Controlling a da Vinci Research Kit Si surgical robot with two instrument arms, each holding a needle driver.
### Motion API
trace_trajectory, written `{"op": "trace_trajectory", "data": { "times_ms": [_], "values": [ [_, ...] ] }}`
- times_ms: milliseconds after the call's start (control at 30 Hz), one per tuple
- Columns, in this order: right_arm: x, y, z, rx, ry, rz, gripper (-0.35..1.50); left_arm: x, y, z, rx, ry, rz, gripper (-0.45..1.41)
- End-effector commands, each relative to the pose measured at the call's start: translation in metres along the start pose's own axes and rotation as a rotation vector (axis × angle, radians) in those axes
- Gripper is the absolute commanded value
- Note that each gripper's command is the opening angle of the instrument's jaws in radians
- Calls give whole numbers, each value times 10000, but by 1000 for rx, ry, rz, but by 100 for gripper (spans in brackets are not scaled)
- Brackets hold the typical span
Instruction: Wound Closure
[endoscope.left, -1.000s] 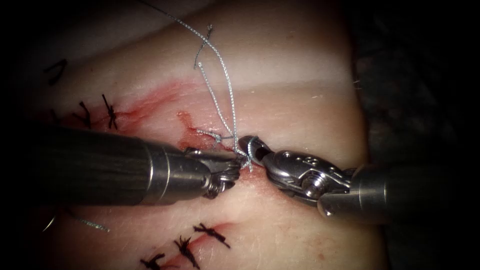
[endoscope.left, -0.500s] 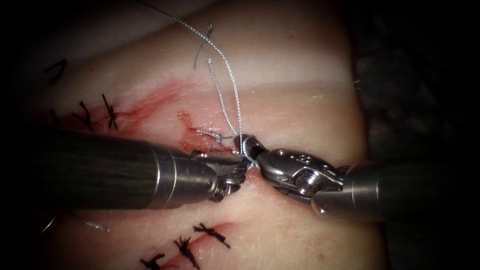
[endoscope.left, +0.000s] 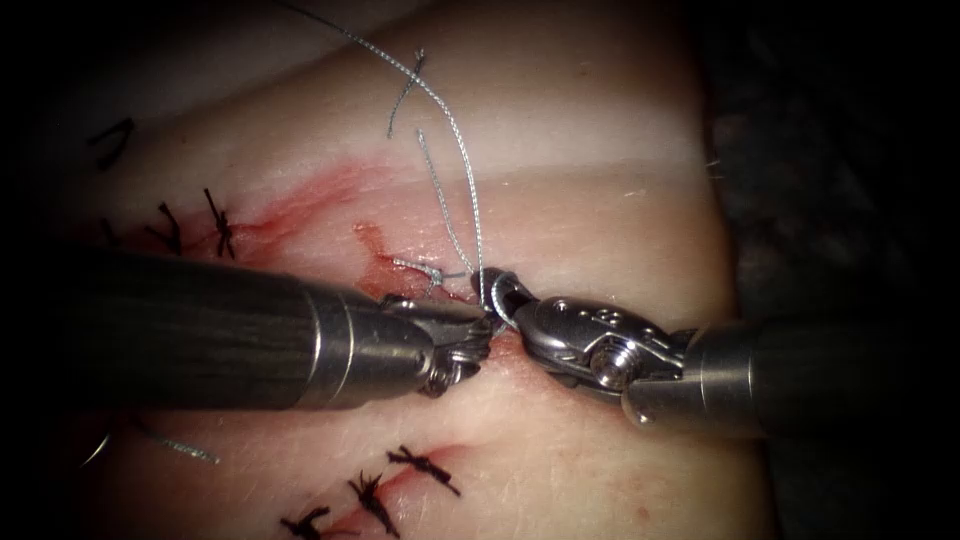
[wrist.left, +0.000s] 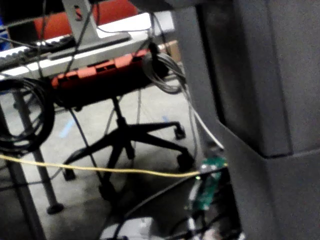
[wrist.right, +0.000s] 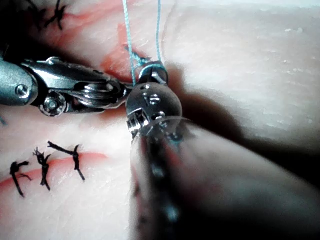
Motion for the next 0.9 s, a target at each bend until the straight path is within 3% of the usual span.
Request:
{"op": "trace_trajectory", "data": {
  "times_ms": [33,433,600,667,767,867,900],
  "values": [
    [-5,-3,7,-2,-3,-2,-35,-2,2,7,0,-2,1,-45],
    [-9,-1,6,58,-82,-26,-28,-9,4,11,-14,-66,-4,-45],
    [-10,-4,5,65,-87,-27,14,-16,6,14,-28,-99,-4,-45],
    [-9,-4,5,66,-88,-28,17,-17,6,15,-31,-109,-3,-45],
    [-9,-4,6,65,-88,-28,41,-20,8,15,-36,-129,-4,-45],
    [-10,-5,6,66,-87,-34,51,-21,10,16,-32,-129,-4,-45],
    [-10,-5,6,66,-87,-34,46,-21,10,16,-32,-129,-5,-45]
  ]
}}
